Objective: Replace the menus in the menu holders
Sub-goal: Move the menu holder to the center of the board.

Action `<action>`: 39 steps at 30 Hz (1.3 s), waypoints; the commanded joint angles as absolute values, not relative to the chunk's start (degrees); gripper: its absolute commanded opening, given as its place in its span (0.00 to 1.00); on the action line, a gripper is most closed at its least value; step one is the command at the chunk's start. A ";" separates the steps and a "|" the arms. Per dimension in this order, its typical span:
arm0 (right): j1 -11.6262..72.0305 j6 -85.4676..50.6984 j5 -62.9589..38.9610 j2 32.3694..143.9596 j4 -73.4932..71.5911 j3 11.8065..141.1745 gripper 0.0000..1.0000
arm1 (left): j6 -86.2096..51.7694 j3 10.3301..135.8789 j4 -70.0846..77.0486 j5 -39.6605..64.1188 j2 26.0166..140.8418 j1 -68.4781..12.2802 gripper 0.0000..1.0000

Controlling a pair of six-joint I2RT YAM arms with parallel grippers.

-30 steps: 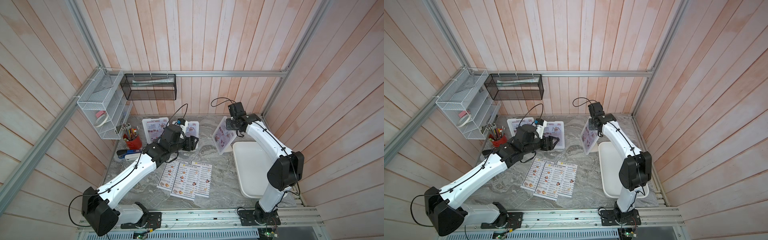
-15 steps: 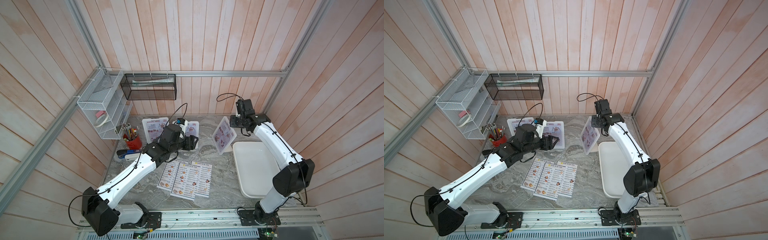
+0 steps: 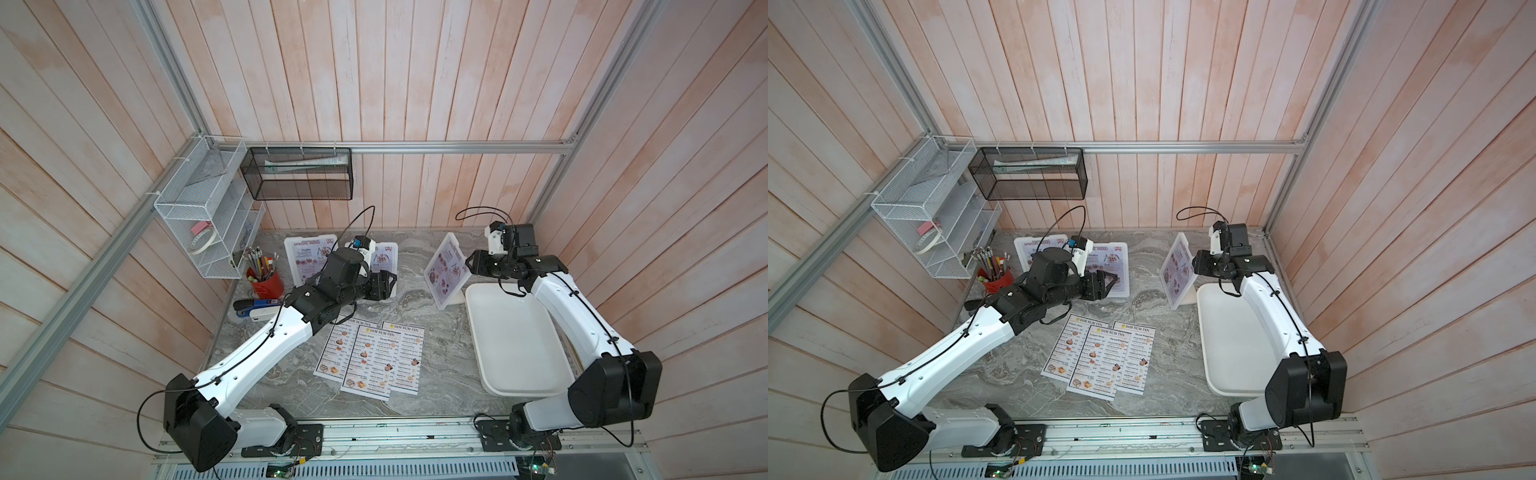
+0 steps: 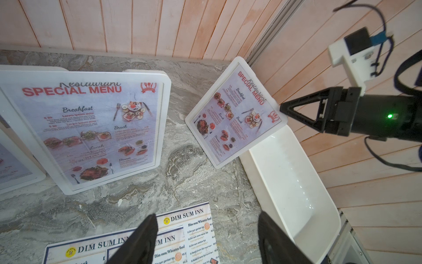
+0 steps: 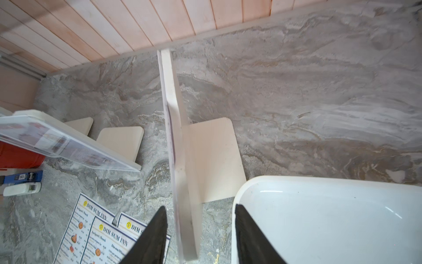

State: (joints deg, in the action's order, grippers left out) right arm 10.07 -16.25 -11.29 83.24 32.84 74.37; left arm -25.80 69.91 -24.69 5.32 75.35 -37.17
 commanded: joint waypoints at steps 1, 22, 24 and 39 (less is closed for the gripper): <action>10.11 -15.61 -16.18 83.64 28.61 72.66 0.50 | -24.67 72.04 -25.31 5.23 76.02 -36.89 0.71; 10.47 -5.27 -28.75 85.99 15.15 69.43 0.13 | -23.83 75.34 -28.20 3.25 77.70 -36.80 0.72; 10.85 -3.94 -30.10 86.93 14.01 70.14 0.12 | -23.92 75.64 -28.37 3.09 77.84 -36.82 0.72; 12.49 -1.91 -24.17 96.10 21.13 84.41 0.41 | -23.43 77.96 -31.25 2.29 78.67 -36.67 0.72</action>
